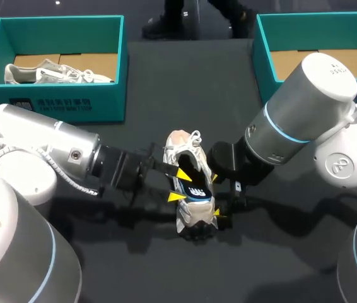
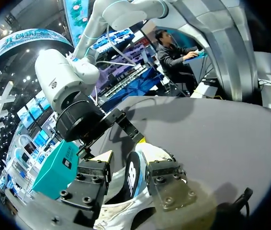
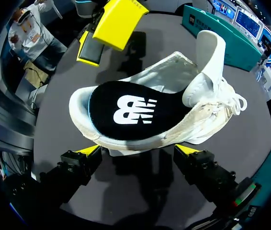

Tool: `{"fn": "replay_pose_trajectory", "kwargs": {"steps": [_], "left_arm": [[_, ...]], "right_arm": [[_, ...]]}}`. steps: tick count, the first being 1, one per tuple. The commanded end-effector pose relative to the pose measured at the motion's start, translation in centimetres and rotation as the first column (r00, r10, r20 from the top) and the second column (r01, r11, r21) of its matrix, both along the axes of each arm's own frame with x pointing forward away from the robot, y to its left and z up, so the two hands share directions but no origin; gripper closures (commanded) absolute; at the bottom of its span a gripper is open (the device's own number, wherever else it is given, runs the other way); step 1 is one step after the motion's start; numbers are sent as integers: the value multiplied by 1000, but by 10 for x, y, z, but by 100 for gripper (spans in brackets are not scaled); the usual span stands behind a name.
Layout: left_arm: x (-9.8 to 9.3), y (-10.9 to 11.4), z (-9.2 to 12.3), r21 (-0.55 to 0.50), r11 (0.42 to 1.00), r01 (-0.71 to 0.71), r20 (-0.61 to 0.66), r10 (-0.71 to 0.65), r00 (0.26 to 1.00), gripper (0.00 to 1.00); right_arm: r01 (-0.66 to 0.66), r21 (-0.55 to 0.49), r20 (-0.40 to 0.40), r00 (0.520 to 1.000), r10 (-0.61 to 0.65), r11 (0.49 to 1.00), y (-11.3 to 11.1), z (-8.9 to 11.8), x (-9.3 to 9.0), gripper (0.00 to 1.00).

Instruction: Take the shoe out of the shoebox, open the shoe tongue, remove and reinsert the insole, then place the shoe into the shoebox

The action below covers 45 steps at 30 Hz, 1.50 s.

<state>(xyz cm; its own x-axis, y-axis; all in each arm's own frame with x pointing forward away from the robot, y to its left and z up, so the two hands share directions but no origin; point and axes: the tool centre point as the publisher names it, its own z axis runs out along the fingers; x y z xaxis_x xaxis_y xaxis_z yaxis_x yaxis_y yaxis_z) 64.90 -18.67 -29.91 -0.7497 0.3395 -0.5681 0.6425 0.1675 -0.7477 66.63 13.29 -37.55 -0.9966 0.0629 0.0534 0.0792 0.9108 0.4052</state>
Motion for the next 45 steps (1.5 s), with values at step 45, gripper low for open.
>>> {"fn": "replay_pose_trajectory", "kwargs": {"steps": [45], "left_arm": [[27, 77, 52, 400, 881, 253, -16, -269, 963, 100]], "right_arm": [[3, -52, -25, 1000, -5, 999, -109, 29, -19, 0]]}}
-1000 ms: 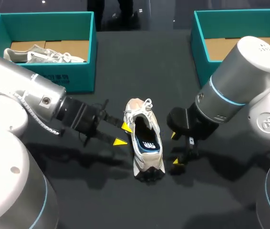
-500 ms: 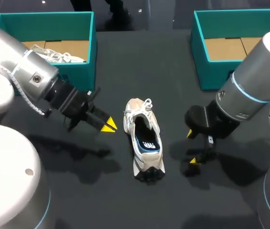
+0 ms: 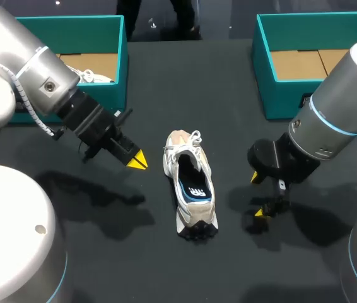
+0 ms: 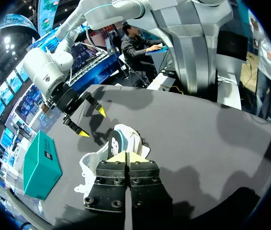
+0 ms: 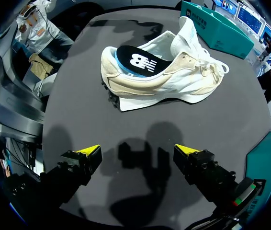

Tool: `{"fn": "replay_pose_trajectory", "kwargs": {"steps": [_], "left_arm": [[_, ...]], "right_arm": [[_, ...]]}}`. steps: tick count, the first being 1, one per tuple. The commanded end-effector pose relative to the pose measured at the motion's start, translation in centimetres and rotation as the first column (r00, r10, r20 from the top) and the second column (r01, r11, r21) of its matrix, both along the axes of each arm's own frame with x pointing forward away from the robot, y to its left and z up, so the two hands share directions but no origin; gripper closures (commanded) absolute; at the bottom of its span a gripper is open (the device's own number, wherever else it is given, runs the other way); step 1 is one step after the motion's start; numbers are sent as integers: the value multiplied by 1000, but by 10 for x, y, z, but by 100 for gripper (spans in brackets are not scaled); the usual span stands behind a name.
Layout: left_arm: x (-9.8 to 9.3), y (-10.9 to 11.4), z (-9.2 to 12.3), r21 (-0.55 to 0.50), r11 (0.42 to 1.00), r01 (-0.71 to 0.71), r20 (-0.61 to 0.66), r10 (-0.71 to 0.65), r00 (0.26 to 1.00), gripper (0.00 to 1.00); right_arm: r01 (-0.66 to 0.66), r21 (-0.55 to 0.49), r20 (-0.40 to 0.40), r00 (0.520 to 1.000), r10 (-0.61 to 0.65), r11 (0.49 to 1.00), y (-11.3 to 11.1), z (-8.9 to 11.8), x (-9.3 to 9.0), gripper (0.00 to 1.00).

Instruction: Take the shoe out of the shoebox, open the shoe tongue, remove and reinsert the insole, then place the shoe into the shoebox

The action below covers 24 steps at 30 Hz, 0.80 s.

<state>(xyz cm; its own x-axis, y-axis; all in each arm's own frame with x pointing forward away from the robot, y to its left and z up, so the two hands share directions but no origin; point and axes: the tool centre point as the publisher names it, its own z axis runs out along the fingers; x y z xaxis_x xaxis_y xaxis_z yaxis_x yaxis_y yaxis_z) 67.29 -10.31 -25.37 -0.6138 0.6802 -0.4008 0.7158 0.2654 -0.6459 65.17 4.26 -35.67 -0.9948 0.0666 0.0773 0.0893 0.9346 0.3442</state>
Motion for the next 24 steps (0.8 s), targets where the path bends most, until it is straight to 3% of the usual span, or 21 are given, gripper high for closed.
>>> {"fn": "replay_pose_trajectory", "kwargs": {"steps": [1, 10, 18, 24], "left_arm": [[5, -9, 5, 72, 996, 55, 11, -56, 998, 100], [12, -31, 2, 205, 953, 224, 35, -235, 971, 100], [12, -55, 6, 310, 880, 359, 52, -393, 918, 100], [14, -56, 8, 317, 895, 315, 69, -353, 933, 100]], "right_arm": [[13, 10, 3, 1000, -13, 1000, -25, 13, -4, 0], [69, -1, 14, 997, -69, 998, -56, 20, -9, 0], [69, -1, 14, 997, -69, 998, -56, 20, -9, 0], [69, -1, 14, 997, -69, 998, -56, 20, -9, 0]]}}
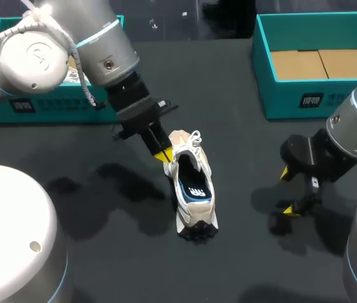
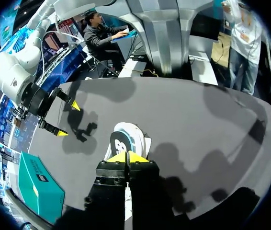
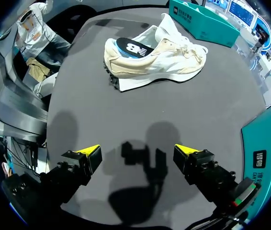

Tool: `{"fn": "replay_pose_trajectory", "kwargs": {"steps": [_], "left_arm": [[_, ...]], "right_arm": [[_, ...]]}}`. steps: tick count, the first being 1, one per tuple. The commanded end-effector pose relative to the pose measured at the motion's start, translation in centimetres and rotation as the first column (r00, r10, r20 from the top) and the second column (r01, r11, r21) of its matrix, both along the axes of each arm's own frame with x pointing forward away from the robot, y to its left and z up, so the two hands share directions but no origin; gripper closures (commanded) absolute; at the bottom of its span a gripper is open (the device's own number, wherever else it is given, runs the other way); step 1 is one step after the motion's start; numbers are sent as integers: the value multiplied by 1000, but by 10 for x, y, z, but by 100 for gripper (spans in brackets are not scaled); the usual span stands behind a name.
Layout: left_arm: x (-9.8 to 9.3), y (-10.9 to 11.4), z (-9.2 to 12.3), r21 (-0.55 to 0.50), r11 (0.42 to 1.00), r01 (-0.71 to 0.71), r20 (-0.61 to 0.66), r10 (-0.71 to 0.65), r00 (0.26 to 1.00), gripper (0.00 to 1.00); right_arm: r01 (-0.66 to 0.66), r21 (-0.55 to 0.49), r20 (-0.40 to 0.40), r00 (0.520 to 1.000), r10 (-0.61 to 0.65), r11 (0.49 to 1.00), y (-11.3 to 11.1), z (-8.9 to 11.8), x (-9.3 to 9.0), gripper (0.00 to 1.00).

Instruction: Take the shoe out of the shoebox, open the shoe tongue, remove and reinsert the insole, then place the shoe into the shoebox

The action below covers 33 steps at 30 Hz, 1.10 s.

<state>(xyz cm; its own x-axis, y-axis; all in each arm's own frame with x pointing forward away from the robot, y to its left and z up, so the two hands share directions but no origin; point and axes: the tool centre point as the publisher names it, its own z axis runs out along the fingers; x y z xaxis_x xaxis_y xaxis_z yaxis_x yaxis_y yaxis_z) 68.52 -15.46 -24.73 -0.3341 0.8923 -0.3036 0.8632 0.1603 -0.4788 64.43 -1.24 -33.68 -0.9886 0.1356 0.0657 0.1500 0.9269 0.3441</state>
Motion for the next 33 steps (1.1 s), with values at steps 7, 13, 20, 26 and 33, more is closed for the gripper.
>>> {"fn": "replay_pose_trajectory", "kwargs": {"steps": [7, 13, 20, 26, 33], "left_arm": [[-6, -14, -9, 119, 989, 86, 3, -87, 996, 100], [-17, -27, -33, 179, 977, 112, 30, -119, 992, 100], [-25, -39, -52, 186, 974, 130, 29, -138, 990, 100], [-28, -47, -64, 198, 970, 140, 35, -150, 988, 100], [-28, -52, -85, 196, 969, 152, 13, -158, 987, 100]], "right_arm": [[0, 0, 2, 1000, 0, 1000, -1, 0, -2, 0], [0, 0, 2, 1000, 0, 1000, -1, 0, -2, 0], [0, 0, 2, 1000, 0, 1000, -1, 0, -2, 0], [0, 0, 2, 1000, 0, 1000, -1, 0, -2, 0], [0, 0, 2, 1000, 0, 1000, -1, 0, -2, 0]]}}
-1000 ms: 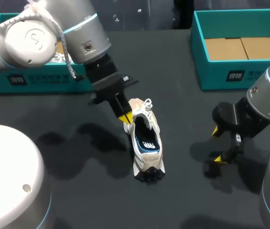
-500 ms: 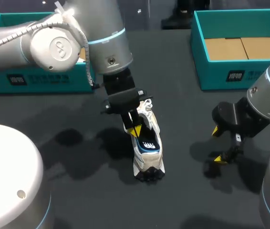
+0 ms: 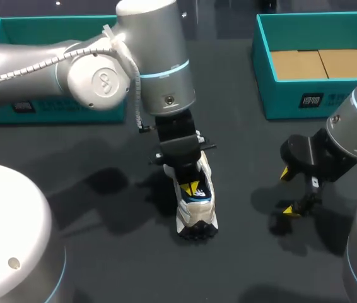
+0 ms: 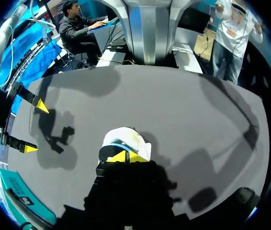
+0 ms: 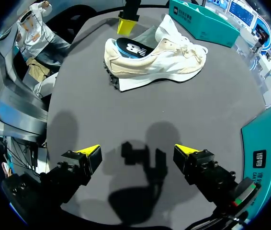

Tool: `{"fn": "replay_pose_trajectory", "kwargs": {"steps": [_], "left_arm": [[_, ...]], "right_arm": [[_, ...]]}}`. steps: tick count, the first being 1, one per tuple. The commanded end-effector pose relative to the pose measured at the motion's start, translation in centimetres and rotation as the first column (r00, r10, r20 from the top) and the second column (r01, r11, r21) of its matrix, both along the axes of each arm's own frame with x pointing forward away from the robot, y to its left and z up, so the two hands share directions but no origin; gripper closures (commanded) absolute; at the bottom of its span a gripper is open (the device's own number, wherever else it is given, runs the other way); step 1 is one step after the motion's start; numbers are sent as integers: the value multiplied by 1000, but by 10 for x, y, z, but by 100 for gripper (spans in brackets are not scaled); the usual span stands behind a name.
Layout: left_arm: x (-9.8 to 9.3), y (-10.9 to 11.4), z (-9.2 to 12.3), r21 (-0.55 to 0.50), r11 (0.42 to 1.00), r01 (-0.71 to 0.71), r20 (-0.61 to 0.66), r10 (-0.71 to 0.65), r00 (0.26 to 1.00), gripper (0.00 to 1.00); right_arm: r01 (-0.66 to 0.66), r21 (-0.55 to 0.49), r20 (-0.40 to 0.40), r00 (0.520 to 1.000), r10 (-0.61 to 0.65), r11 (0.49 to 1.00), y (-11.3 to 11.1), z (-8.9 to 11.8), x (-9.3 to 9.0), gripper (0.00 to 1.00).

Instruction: Take the shoe out of the shoebox, open the shoe tongue, remove and reinsert the insole, then place the shoe into the shoebox

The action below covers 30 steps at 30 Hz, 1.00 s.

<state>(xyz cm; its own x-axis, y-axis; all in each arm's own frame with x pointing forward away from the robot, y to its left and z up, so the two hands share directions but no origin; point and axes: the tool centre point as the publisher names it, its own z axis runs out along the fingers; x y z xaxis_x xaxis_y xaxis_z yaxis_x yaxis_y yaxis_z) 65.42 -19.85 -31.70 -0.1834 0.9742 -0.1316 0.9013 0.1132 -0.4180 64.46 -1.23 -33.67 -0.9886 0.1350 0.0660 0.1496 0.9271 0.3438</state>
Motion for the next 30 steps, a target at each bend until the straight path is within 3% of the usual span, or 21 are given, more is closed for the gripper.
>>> {"fn": "replay_pose_trajectory", "kwargs": {"steps": [1, 12, 22, 30], "left_arm": [[2, -8, -18, 2, 1000, 4, -12, -4, 1000, 100], [-1, -9, -45, 14, 1000, -23, 7, 23, 1000, 100], [2, -12, -22, -99, 993, -64, 47, 69, 996, 100], [-3, -30, -39, -99, 994, -43, 26, 46, 999, 100]], "right_arm": [[1, 1, 3, 1000, -1, 1000, -1, 0, -2, 0], [1, 1, 3, 1000, -1, 1000, -1, 0, -2, 0], [1, 1, 3, 1000, -1, 1000, -1, 0, -2, 0], [1, 1, 3, 1000, -1, 1000, -1, 0, -2, 0]]}}
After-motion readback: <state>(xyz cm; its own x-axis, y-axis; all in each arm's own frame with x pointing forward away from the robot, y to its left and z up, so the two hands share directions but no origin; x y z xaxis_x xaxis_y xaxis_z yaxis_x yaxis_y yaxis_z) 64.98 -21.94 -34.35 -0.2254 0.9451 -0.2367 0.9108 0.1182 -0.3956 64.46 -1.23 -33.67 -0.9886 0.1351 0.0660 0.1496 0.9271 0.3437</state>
